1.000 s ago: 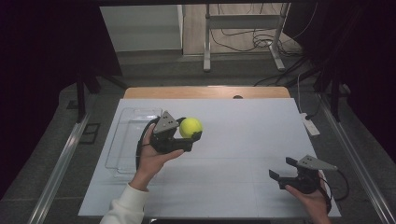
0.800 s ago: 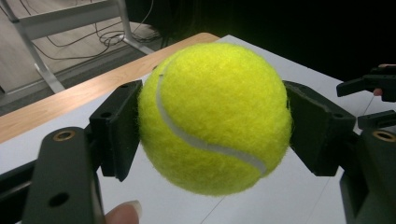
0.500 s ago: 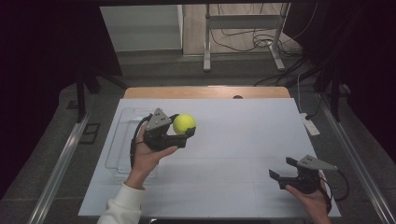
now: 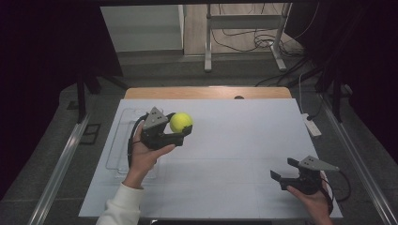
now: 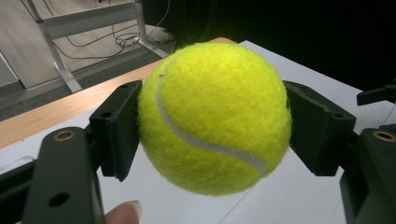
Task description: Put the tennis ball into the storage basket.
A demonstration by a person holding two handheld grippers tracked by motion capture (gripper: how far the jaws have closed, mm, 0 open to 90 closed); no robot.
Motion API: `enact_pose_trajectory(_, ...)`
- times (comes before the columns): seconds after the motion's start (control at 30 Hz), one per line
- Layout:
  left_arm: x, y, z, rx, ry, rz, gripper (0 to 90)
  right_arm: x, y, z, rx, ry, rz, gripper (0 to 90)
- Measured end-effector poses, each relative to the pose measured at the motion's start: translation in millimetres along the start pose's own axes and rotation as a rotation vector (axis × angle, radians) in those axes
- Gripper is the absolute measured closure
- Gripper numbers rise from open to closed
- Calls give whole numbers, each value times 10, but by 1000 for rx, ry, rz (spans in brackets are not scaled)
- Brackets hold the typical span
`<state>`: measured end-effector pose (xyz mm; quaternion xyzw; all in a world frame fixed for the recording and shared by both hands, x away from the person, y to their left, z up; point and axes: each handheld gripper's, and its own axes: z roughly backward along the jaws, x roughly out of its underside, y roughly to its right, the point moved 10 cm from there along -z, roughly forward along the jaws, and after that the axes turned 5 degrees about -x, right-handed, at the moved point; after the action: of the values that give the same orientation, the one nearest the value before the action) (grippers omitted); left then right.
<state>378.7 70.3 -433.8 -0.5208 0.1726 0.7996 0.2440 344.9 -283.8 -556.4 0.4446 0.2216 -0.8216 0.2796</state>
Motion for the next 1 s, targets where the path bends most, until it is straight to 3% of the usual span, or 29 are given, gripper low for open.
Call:
enact_pose_trajectory(0.3, 6, -76, -6, -23, -7, 7, 265, -8, -7, 1, -1, 5, -1, 97)
enact_pose_trajectory(1.0, -2, -397, -40, -81, -29, 56, 265, -7, -8, 5, 1, 4, -4, 98)
